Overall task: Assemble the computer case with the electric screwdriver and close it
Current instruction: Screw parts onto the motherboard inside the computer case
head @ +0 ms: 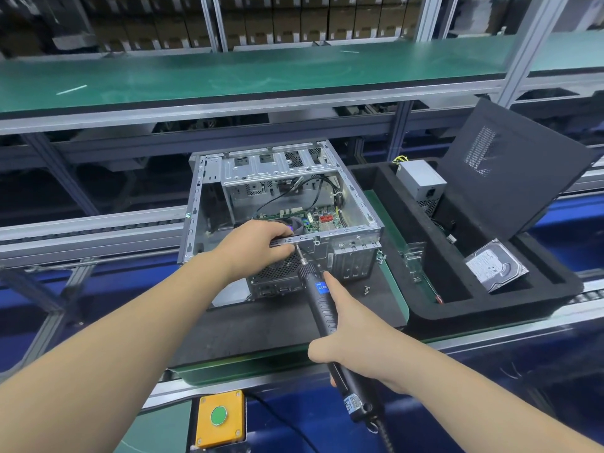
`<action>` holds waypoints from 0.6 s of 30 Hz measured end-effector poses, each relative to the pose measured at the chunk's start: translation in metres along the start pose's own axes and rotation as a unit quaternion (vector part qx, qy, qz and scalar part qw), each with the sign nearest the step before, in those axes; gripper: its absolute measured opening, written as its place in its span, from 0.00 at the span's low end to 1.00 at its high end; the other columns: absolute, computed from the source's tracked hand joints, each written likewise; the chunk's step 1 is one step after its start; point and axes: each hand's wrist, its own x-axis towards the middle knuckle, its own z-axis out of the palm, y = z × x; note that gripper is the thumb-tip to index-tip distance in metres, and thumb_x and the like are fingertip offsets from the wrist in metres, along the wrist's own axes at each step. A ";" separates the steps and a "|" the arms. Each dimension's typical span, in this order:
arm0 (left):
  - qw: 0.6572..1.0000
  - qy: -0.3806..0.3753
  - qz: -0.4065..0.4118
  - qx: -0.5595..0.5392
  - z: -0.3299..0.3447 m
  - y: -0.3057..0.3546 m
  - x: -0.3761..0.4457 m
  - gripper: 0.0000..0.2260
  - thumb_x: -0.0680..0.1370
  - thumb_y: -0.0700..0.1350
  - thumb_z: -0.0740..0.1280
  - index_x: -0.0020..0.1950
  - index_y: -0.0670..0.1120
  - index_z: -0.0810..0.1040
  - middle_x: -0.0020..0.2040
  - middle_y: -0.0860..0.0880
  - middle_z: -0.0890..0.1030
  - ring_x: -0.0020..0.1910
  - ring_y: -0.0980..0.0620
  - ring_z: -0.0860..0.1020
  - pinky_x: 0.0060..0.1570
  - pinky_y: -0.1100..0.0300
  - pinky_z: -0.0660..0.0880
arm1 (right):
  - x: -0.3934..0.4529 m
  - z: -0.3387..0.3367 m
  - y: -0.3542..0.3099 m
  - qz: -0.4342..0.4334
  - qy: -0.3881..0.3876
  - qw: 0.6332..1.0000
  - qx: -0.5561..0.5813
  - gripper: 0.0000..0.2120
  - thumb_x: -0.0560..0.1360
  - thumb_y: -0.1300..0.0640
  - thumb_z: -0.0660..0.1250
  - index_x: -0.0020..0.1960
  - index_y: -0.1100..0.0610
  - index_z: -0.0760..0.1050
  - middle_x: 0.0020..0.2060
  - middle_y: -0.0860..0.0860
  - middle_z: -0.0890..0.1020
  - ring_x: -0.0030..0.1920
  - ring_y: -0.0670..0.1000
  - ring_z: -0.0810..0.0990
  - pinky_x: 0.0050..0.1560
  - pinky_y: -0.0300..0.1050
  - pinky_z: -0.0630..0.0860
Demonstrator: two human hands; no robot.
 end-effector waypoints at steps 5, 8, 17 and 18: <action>1.000 0.001 0.001 0.012 0.000 0.000 -0.001 0.09 0.80 0.56 0.66 0.55 0.54 0.81 0.44 0.56 0.82 0.44 0.53 0.80 0.48 0.52 0.78 | 0.003 0.001 0.002 -0.004 0.001 1.000 -0.010 0.57 0.65 0.54 0.70 0.80 0.28 0.40 0.50 0.55 0.84 0.35 0.53 0.81 0.50 0.57 0.85; 1.000 0.009 -0.004 0.015 0.001 -0.001 -0.002 0.10 0.80 0.56 0.66 0.57 0.55 0.82 0.47 0.57 0.83 0.46 0.51 0.80 0.49 0.53 0.78 | 0.004 0.000 0.004 -0.003 -0.003 1.000 -0.008 0.57 0.65 0.54 0.70 0.80 0.28 0.39 0.48 0.52 0.83 0.34 0.52 0.80 0.46 0.56 0.85; 1.000 0.013 -0.010 0.014 0.002 -0.002 -0.002 0.12 0.80 0.56 0.66 0.59 0.54 0.81 0.48 0.54 0.84 0.47 0.49 0.80 0.50 0.52 0.78 | 0.014 -0.005 0.001 -0.024 0.013 0.997 -0.072 0.56 0.68 0.57 0.68 0.80 0.29 0.36 0.46 0.46 0.79 0.24 0.42 0.74 0.29 0.37 0.74; 1.000 0.013 -0.008 0.015 0.003 -0.002 -0.002 0.11 0.80 0.56 0.65 0.58 0.54 0.81 0.47 0.54 0.84 0.47 0.49 0.81 0.50 0.51 0.79 | 0.015 -0.004 0.001 -0.025 0.018 0.997 -0.070 0.56 0.68 0.57 0.68 0.80 0.29 0.37 0.45 0.47 0.80 0.24 0.42 0.74 0.30 0.37 0.74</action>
